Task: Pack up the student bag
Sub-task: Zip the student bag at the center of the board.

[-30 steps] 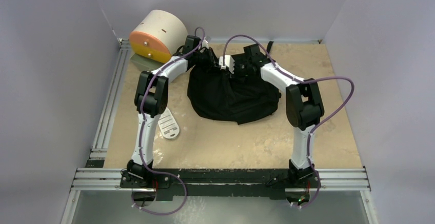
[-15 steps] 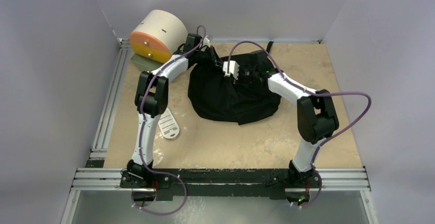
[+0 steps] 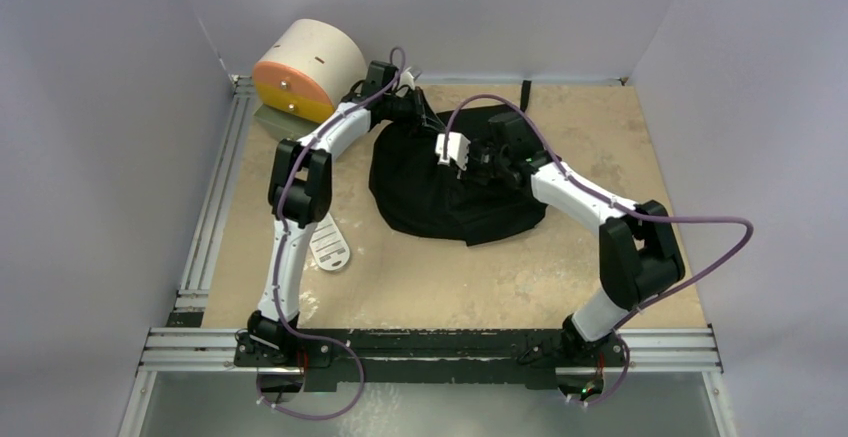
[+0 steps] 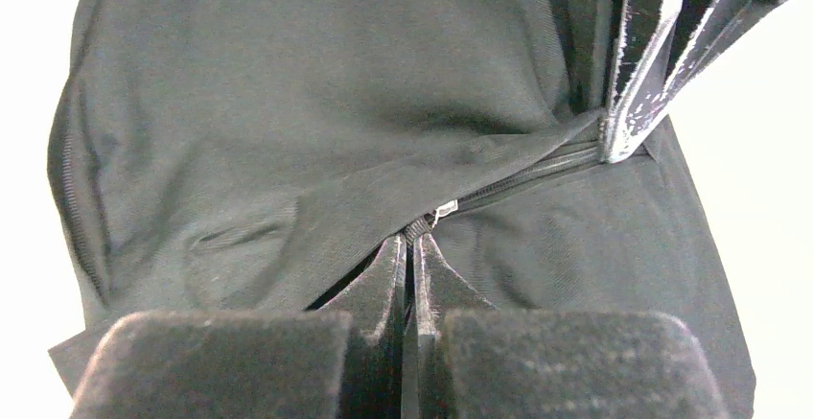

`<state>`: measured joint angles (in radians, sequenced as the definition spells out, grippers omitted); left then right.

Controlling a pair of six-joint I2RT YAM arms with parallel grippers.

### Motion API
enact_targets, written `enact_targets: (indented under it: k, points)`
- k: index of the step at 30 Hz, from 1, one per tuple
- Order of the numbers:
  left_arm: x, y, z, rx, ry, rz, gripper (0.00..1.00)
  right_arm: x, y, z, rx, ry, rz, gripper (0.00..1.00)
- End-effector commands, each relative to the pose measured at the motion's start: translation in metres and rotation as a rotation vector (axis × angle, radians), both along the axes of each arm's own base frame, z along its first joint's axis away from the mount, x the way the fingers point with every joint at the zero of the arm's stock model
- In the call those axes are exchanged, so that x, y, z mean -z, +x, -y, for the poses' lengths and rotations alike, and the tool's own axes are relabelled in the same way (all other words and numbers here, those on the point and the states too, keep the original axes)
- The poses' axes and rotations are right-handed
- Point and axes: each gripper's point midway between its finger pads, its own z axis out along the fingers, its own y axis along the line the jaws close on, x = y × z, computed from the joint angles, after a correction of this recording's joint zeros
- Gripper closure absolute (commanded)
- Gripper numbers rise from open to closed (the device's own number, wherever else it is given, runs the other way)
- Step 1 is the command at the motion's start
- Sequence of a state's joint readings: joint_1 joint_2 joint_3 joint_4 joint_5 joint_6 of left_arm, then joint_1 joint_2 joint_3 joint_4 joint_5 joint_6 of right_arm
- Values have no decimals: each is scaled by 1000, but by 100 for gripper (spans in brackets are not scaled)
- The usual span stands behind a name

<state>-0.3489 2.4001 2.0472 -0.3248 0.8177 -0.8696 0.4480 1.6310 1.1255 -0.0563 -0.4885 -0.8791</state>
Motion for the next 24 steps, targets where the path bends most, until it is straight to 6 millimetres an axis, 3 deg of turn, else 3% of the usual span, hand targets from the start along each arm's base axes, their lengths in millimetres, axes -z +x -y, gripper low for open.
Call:
enact_targets:
  k: [1, 9, 16, 24]
  points:
    - [-25, 45, -16, -87, 0, 174, 100, -9, -41, -12, -56, 28, -96, 100]
    - [-15, 48, -18, -98, 29, 172, 100, 3, -58, -12, -40, -47, -167, 100]
    - [-10, 55, -21, -113, 47, 175, 100, 7, -94, -24, -27, -38, -222, 100]
    - [-10, 69, -36, -167, 82, 192, 100, 30, -122, -5, 39, -120, -278, 100]
